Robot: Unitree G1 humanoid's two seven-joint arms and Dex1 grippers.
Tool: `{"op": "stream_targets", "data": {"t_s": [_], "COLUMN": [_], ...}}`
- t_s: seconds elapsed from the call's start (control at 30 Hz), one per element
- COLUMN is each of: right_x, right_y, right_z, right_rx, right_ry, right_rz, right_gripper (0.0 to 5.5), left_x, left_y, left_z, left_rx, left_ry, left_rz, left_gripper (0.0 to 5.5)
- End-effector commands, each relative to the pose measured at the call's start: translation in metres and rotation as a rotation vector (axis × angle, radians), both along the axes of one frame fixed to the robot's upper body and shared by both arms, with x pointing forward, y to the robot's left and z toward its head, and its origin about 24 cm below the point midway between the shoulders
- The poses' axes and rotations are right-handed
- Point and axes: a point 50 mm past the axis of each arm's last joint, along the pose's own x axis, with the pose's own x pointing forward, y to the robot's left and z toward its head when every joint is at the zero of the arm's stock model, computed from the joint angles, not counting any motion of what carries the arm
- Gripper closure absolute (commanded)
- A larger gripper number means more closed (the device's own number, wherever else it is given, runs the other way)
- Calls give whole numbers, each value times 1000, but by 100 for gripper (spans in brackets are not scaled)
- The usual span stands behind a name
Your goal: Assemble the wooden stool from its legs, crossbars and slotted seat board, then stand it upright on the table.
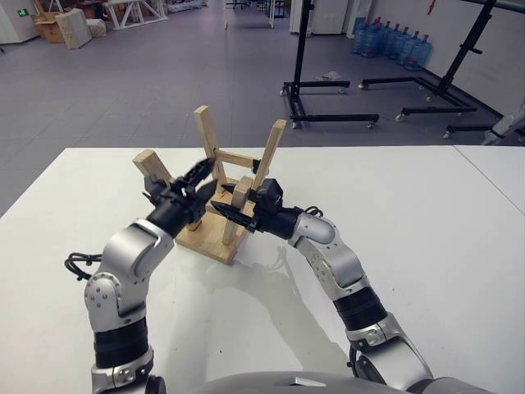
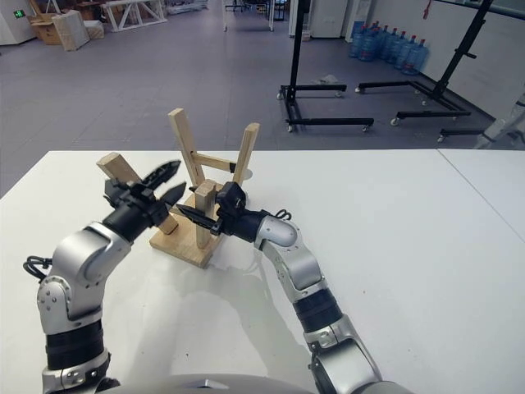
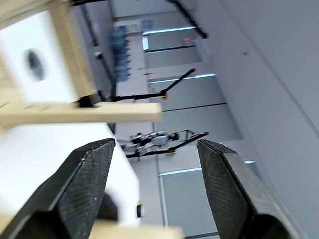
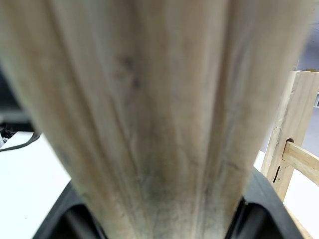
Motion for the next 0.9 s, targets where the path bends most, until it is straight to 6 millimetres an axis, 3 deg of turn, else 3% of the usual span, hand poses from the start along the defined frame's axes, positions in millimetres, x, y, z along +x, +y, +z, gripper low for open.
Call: {"op": "stream_targets", "data": {"t_s": [0.03,0.1,0.27,0.37,0.6,0.9], "right_x": [-1,-1,-2,-2,-4,-5], "right_y": [4,4,9,12,15,15], "right_z": [-2,-2,3,4,1,-1], "right_rx": [-13,-15,-25,-43,-44,-43], "right_ry": [22,23,16,15,19,24], "right_rz": [20,18,44,56,59,69], "right_gripper": [345,345,345,345,345,345], "left_x": [6,8,-2,-7,2,30], "left_y": [-6,-8,-9,-11,-6,13], "left_z": [13,2,-80,-106,-93,-10], "left_rx": [-1,22,98,126,104,9], "left_ry": [-20,17,228,266,197,-13], "left_rz": [-8,-37,-98,-113,-76,56], "left_gripper": [249,249,249,249,249,249]}}
